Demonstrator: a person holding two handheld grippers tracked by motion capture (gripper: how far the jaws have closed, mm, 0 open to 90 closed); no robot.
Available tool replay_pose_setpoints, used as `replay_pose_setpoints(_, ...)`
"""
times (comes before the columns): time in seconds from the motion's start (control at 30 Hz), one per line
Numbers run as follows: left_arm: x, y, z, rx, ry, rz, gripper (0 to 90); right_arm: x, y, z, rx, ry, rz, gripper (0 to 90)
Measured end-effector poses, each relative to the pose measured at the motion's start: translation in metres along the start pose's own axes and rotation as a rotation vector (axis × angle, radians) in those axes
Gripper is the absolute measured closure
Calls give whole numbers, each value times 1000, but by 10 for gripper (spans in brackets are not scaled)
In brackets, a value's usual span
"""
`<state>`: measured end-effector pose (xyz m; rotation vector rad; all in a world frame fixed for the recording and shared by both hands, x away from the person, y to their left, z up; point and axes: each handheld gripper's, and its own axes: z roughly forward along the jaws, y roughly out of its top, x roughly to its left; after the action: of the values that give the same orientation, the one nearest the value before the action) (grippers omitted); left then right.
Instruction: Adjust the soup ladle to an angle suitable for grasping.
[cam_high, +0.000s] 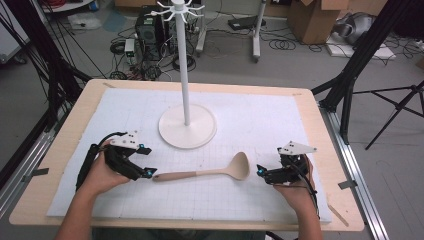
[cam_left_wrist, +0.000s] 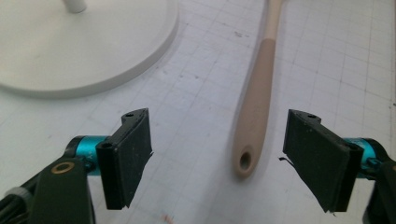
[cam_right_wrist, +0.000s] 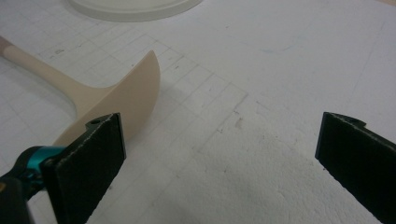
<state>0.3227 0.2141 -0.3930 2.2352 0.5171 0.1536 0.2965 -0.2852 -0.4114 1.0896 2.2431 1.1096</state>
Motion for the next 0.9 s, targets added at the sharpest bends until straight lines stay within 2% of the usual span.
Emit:
replay_pose_setpoints(0.2, 8, -13, -14, -24, 38, -21, 157, -1, 0, -1, -7, 3, 2, 1)
replay_pose_setpoints(0.47, 17, -25, -27, -16, 81, -49, 60, -2, -1, -1, -12, 6, 3, 1)
replay_pose_setpoints(0.6, 21, -31, -33, -39, 84, -59, 44, -3, -1, -3, -15, 6, 7, 1)
replay_pose_setpoints(0.7, 25, -35, -36, -57, 103, -84, 16, -5, -2, -4, -18, 0, 11, 1)
replay_pose_setpoints(0.9, 27, -37, -38, -85, 92, -88, 16, -6, -1, -5, -23, -4, 18, 1)
